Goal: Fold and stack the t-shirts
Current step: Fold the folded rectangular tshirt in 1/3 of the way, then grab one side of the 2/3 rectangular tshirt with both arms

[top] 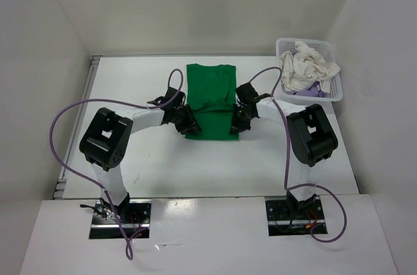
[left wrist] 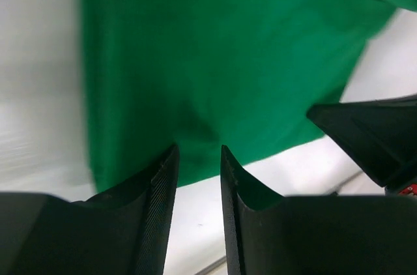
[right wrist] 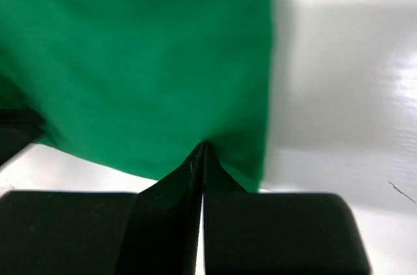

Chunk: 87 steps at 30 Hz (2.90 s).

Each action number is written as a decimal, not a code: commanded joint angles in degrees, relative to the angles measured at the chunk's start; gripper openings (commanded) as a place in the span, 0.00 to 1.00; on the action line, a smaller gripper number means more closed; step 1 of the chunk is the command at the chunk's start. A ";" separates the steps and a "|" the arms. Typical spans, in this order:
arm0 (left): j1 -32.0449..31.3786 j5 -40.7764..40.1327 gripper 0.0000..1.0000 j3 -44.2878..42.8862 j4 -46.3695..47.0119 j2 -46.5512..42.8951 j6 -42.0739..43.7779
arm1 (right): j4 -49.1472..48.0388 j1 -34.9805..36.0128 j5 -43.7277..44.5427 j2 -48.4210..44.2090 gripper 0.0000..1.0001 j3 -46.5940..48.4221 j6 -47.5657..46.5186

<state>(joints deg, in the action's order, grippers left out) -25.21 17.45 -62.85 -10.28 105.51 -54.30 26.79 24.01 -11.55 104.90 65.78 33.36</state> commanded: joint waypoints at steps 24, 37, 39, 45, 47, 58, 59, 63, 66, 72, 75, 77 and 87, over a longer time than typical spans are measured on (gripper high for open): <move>0.60 -3.93 0.42 19.18 -6.68 -28.17 1.31 | 2.31 8.07 -3.19 -15.44 0.08 -7.69 6.90; -0.63 0.56 0.42 24.27 3.51 -22.38 -2.31 | -0.15 14.66 -1.90 3.27 0.08 10.84 5.66; -0.63 -0.04 0.42 24.87 3.52 -21.76 -2.30 | 0.54 14.66 -1.28 5.39 0.08 12.96 4.96; -0.63 -1.19 0.44 27.61 3.52 -22.37 -1.78 | 1.69 14.66 3.20 11.28 0.10 18.85 3.11; -0.63 -1.19 0.44 28.30 3.52 -22.98 -1.77 | 1.69 14.14 3.20 14.26 0.11 21.23 2.58; -0.63 -3.38 0.55 28.05 -1.75 -29.83 -0.55 | 0.99 10.79 9.71 17.36 0.12 31.08 2.58; -0.63 -4.26 0.55 26.91 -3.06 -30.36 -0.54 | 0.99 10.79 9.71 16.57 0.12 30.55 2.58; 1.99 -5.41 0.56 25.85 -4.91 -34.05 0.60 | -0.94 10.79 8.13 6.06 0.13 19.79 3.11; 4.64 -4.89 0.56 27.16 -4.92 -34.85 1.83 | -2.18 10.27 6.73 -0.64 0.15 9.60 3.11; 6.49 -1.65 0.55 29.53 -2.64 -31.96 2.45 | -6.13 10.27 -2.16 -16.12 0.10 -12.73 8.19; 6.49 -0.58 0.53 29.54 -0.97 -29.76 2.45 | -7.19 10.27 -1.63 -22.89 0.24 -21.35 11.88; 6.49 0.56 0.53 29.54 -0.97 -27.83 2.45 | -8.93 9.75 -2.15 -26.31 0.38 -24.72 13.82; 6.49 1.71 0.51 30.07 0.35 -22.02 4.47 | -14.74 9.74 -3.74 -23.00 0.48 -30.27 16.82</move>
<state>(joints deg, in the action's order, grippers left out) -18.87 19.66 -33.61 -10.11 81.45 -52.34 17.61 34.09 -14.81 80.14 35.03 49.08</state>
